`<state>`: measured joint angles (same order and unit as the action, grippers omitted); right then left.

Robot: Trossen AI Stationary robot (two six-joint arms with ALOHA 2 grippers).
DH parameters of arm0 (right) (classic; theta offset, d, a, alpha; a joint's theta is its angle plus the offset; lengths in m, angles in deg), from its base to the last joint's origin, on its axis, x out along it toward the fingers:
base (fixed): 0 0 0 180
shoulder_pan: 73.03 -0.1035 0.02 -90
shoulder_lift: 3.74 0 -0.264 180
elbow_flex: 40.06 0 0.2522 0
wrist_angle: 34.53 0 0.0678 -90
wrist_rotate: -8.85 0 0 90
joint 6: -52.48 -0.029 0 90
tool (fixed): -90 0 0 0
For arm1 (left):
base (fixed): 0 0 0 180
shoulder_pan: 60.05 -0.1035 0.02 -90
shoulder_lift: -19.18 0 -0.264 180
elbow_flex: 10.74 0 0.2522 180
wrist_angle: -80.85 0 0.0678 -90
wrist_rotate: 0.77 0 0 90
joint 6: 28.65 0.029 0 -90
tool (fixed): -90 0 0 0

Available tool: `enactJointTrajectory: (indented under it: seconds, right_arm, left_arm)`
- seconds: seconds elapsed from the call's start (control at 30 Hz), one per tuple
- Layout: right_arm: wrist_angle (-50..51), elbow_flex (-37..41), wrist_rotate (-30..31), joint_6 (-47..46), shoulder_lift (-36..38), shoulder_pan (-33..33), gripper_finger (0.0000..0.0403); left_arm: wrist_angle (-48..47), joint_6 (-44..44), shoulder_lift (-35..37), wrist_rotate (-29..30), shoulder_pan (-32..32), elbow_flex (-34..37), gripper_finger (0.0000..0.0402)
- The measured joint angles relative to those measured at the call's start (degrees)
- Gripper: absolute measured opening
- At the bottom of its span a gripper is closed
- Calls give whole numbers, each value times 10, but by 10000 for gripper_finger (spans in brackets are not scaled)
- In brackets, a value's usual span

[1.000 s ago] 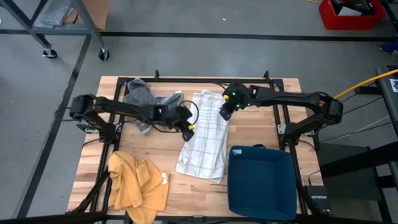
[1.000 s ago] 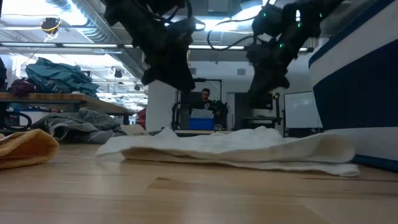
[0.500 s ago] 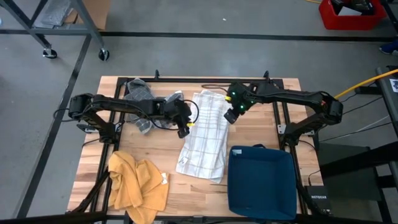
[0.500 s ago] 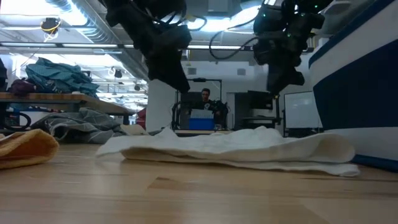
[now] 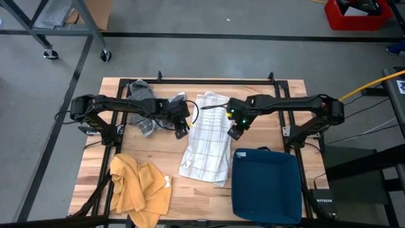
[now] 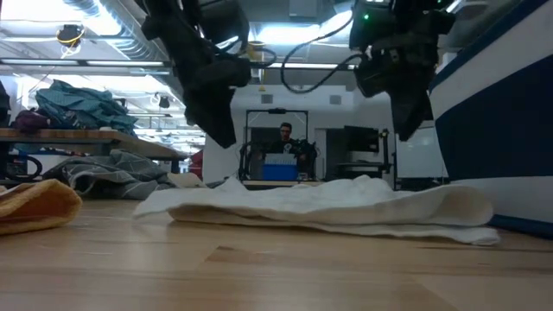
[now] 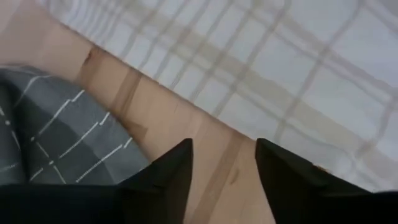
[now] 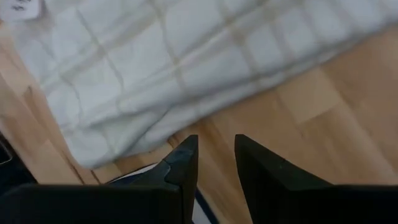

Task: Fold towel
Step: Fold the white kitchen towel

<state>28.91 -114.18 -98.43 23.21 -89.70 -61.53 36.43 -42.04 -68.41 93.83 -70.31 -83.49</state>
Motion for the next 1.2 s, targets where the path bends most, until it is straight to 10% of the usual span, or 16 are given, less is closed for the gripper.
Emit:
enactJointTrajectory:
  seconds: [0.8,1.2]
  right_arm:
    - [-28,0,24,-71,-64,-17,111]
    - [80,0,43,-81,88,-17,111]
  left_arm:
    - [64,-180,-104,-47,-24,5,182]
    - [65,-181,-104,-95,-56,5,182]
